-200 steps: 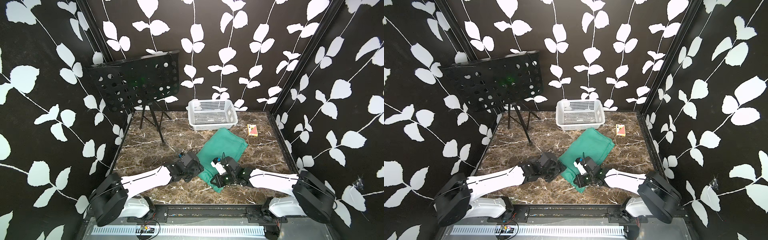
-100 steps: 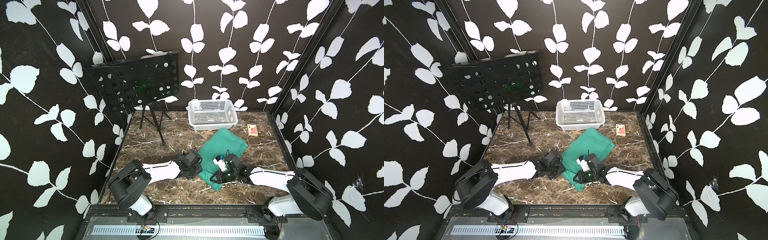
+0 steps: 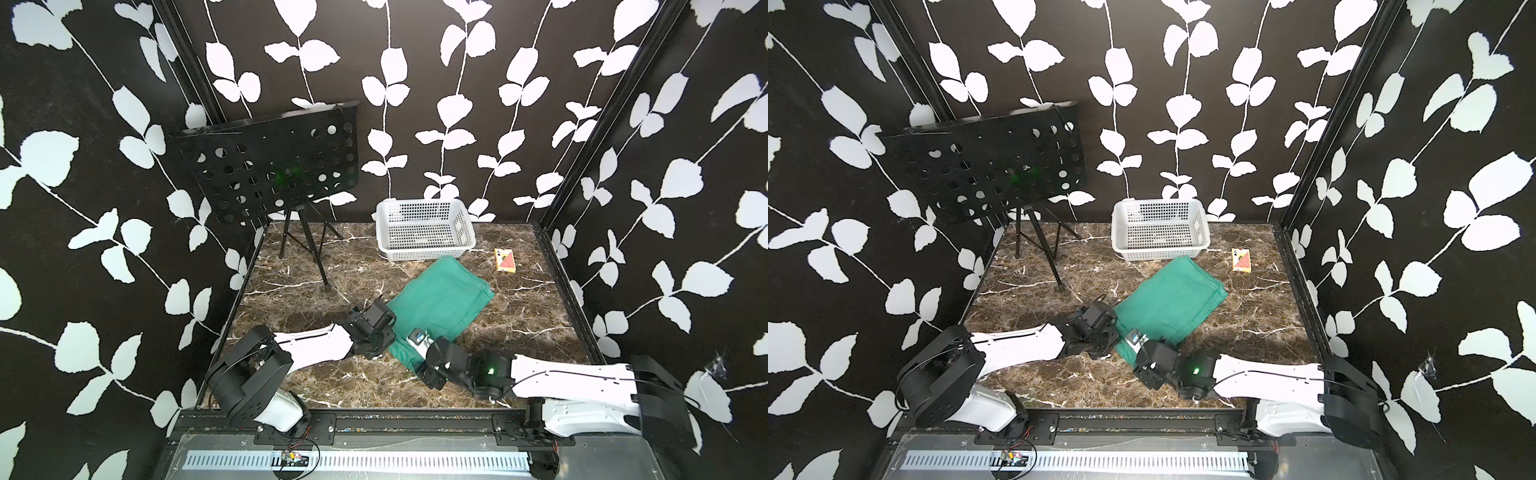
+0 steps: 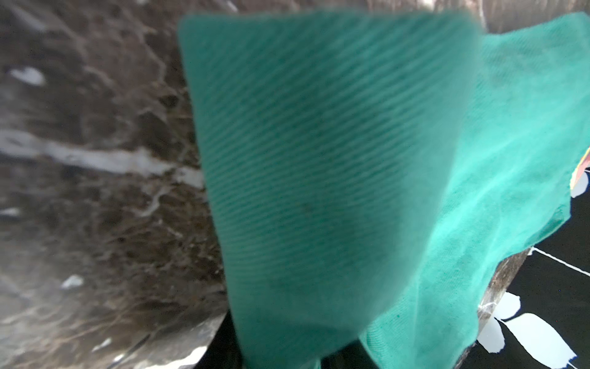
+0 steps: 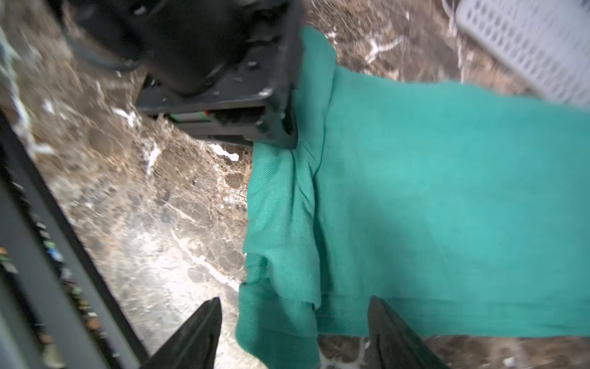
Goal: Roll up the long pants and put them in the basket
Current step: Roll the long pant at the center of the board.
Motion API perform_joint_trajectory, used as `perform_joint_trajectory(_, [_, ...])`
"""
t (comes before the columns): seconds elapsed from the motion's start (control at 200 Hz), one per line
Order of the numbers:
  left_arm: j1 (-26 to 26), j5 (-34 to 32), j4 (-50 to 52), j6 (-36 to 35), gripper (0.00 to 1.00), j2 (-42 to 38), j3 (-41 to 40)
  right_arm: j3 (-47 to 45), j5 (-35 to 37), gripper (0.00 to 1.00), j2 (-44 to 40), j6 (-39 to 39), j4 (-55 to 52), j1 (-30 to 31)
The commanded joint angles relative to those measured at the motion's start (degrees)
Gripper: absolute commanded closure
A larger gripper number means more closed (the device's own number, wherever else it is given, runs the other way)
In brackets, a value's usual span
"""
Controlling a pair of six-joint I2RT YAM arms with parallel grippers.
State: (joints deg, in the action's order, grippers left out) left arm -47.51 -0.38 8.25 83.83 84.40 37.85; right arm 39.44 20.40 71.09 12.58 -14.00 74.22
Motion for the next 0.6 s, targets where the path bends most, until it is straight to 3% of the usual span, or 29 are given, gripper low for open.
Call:
perform_joint_trajectory(0.0, [0.4, -1.6, 4.5, 0.5, 0.69, -0.5, -1.1, 2.4, 11.7, 0.25, 6.3, -9.2, 2.5, 3.1])
perform_joint_trajectory(0.25, [0.4, -1.2, 4.2, 1.7, 0.68, -1.2, -1.3, 3.1, 14.1, 0.32, 18.7, -8.5, 7.6, 4.0])
perform_joint_trajectory(0.3, [0.4, -1.1, 4.3, 2.0, 0.68, -1.7, -1.5, 2.5, 15.2, 0.41, 19.5, -6.9, 6.9, 4.1])
perform_joint_trajectory(0.385, [0.3, -1.1, 4.4, 2.9, 0.66, -3.0, -1.8, 1.3, 16.1, 0.67, 19.3, -4.0, 5.0, 4.0])
perform_joint_trajectory(0.45, [0.4, -1.3, 4.6, 3.5, 0.63, -4.3, -1.9, 0.2, 15.2, 0.8, 17.8, -2.3, 4.1, 4.1])
perform_joint_trajectory(0.595, [0.4, -1.8, 5.5, 2.4, 0.36, -8.6, -1.4, -1.8, 6.5, 0.95, 12.9, 3.1, 2.3, 3.2])
